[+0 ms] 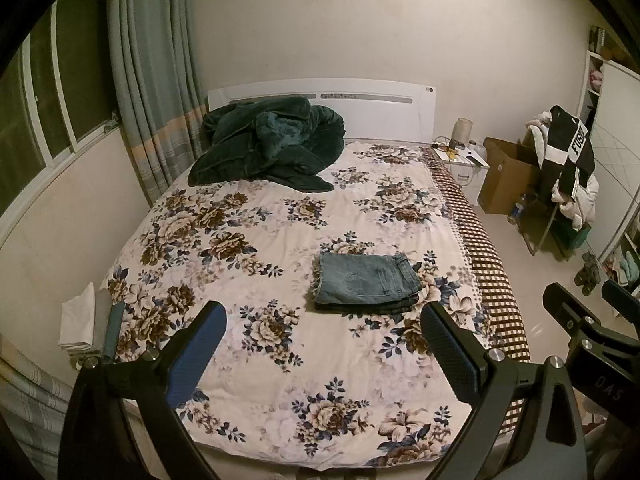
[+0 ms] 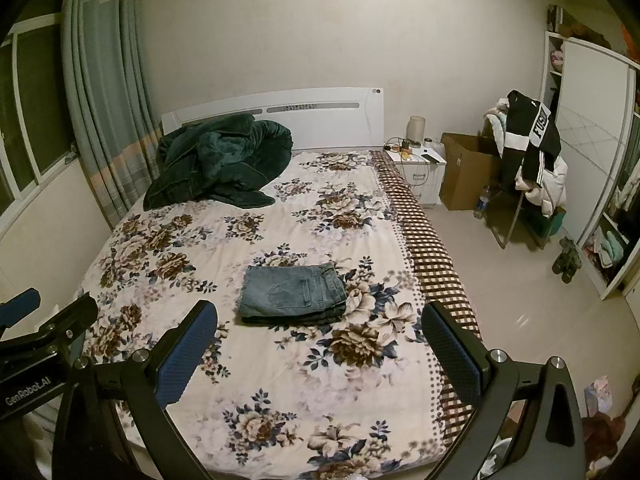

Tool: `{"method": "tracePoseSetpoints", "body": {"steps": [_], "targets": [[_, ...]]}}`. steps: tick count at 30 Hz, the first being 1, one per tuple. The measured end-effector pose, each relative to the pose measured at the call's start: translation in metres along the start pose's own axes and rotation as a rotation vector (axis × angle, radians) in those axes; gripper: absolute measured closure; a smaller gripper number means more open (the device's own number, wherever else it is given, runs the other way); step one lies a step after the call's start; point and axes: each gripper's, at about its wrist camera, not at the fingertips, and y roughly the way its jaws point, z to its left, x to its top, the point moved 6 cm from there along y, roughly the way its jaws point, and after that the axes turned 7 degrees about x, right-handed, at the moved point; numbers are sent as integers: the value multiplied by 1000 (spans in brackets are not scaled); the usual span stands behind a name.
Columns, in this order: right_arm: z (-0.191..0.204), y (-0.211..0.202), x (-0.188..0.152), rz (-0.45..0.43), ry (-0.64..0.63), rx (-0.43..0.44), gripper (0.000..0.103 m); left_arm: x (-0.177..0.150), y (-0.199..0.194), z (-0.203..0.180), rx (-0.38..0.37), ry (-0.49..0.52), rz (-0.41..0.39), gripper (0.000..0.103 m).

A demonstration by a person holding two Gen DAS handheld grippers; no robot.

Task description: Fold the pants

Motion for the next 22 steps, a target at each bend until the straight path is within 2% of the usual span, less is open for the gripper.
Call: {"method": "tracePoseSetpoints", "body": {"steps": [22], "targets": [[0, -3, -7, 1, 2, 2, 0, -1, 0, -1, -4, 5, -15, 4]]}}
